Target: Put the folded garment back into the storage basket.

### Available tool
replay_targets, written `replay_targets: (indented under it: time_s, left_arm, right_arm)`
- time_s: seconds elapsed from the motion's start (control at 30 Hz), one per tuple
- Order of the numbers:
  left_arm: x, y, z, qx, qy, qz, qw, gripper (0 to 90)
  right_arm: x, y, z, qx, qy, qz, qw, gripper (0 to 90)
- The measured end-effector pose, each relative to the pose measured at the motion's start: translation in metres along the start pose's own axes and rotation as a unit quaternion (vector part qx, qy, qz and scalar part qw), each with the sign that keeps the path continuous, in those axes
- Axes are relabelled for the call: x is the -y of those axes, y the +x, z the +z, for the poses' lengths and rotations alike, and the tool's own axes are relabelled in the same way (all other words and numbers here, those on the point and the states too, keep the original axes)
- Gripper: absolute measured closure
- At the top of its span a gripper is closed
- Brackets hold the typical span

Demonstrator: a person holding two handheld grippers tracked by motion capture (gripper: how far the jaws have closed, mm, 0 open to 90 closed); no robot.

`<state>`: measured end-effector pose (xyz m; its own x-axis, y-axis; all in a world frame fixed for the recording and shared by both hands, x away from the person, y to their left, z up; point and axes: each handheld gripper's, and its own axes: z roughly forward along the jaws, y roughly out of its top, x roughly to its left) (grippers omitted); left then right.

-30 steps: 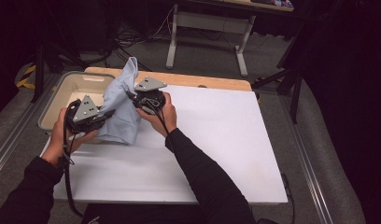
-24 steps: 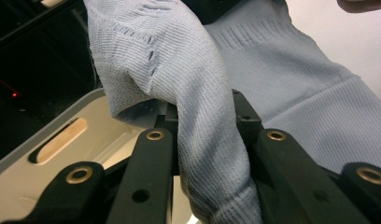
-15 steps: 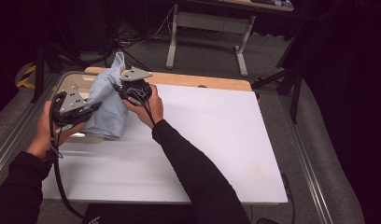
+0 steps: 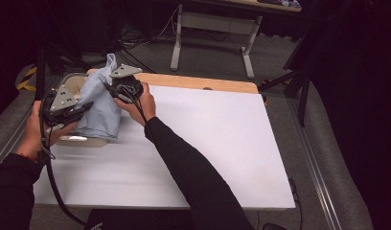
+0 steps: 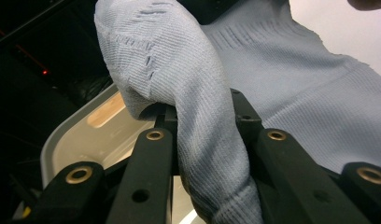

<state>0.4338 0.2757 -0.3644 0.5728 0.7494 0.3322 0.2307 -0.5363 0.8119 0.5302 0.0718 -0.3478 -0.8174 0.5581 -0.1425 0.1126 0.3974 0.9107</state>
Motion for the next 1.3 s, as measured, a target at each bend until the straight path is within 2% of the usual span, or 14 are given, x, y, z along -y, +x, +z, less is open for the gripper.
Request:
replay_targets:
  time_s: [0.1,0.47,0.7,0.77,0.9,1.0,1.07,1.3]
  left_arm:
    - [0.001,0.003,0.0,-0.008,0.005,0.002,1.0,74.4]
    - [0.007,0.014,0.0,-0.018,0.023,0.0,0.9996,74.3]
    - [0.016,0.017,0.006,-0.02,0.021,-0.026,0.9993,74.2]
    - [0.018,0.018,0.007,-0.017,0.022,-0.027,0.9993,74.2]
    - [0.021,0.022,0.008,-0.027,0.028,-0.026,0.9989,74.2]
    - [0.023,0.025,0.009,-0.027,0.035,-0.029,0.9986,74.2]
    - [0.026,0.027,0.011,-0.019,0.036,-0.038,0.9985,74.2]
    - [0.034,0.031,0.016,-0.012,0.05,-0.051,0.9974,74.0]
  right_arm:
    - [-0.002,0.0,0.006,-0.004,0.002,0.003,1.0,75.4]
    - [-0.007,0.004,0.024,-0.009,0.008,0.005,0.9999,75.4]
    - [-0.006,0.004,0.035,-0.009,0.02,0.005,0.9997,75.4]
    - [-0.005,0.005,0.038,-0.006,0.023,0.005,0.9997,75.4]
    - [-0.007,0.006,0.044,-0.007,0.025,0.005,0.9997,75.4]
    - [-0.009,0.009,0.049,-0.005,0.027,0.003,0.9996,75.4]
    - [-0.008,0.01,0.053,-0.003,0.032,0.002,0.9995,75.3]
    - [-0.002,0.012,0.063,-0.007,0.044,0.007,0.999,75.3]
